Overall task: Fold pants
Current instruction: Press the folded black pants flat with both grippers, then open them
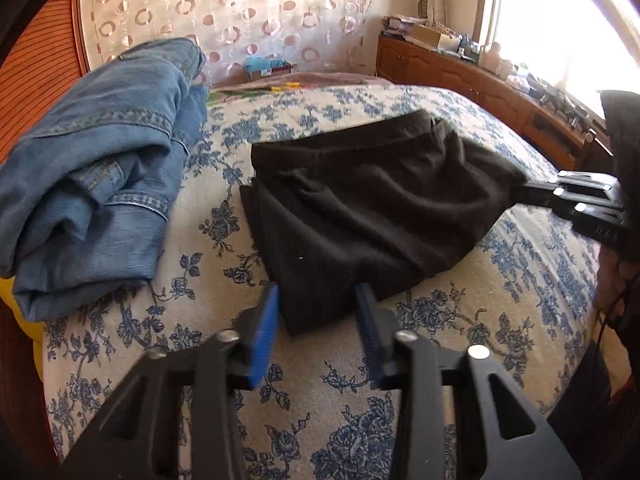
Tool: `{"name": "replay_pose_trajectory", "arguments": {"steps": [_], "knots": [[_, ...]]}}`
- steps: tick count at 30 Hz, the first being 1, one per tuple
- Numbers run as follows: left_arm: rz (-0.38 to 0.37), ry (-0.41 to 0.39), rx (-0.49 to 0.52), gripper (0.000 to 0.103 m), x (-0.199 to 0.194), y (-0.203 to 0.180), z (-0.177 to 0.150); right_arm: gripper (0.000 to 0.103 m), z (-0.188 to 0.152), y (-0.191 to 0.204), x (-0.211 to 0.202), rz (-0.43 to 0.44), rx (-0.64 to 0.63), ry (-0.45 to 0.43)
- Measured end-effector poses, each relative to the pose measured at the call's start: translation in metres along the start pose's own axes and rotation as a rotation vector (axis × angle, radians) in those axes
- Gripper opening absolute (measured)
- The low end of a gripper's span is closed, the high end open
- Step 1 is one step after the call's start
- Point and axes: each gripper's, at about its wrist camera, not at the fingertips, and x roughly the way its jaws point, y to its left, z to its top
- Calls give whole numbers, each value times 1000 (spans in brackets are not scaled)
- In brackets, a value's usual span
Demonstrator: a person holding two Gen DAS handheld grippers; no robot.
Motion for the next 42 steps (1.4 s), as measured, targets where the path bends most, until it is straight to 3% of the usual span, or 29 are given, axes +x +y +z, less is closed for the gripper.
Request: {"name": "replay_pose_trajectory", "arguments": {"steps": [7, 10, 15, 18, 24, 27, 29, 31, 35, 39, 41, 42], "knots": [[-19, -25, -3, 11, -3, 2, -5, 1, -3, -11, -15, -33, 11, -35], [-22, -39, -13, 6, -5, 2, -8, 0, -7, -13, -16, -43, 15, -33], [1, -100, -35, 5, -24, 3, -10, 0, -14, -15, -21, -29, 34, -30], [-3, -135, -41, 5, -41, 3, -15, 0, -19, -18, -31, 23, 68, -36], [-37, -112, -35, 5, -44, -5, -28, 1, -35, -10, -45, 31, 54, -27], [-13, -100, -3, 5, -42, -15, -33, 5, -38, -6, -45, 23, 39, -17], [-11, -91, 3, 5, -40, -16, -34, 14, -38, -3, -47, 16, 33, -19], [-11, -87, 8, 5, -39, -17, -35, 32, -36, 0, -49, 8, 18, -25], [-11, -79, 7, 5, -36, -17, -37, 40, -30, 8, -46, 19, -12, -27], [-9, -74, 9, 5, -35, -17, -41, 40, -28, 10, -36, 9, -8, 0], [-6, -74, 11, 5, -34, -17, -43, 33, -29, 3, -32, 29, 27, 18], [-7, -73, 10, 5, -33, -16, -44, 25, -30, -1, -31, 42, 41, 26]]}}
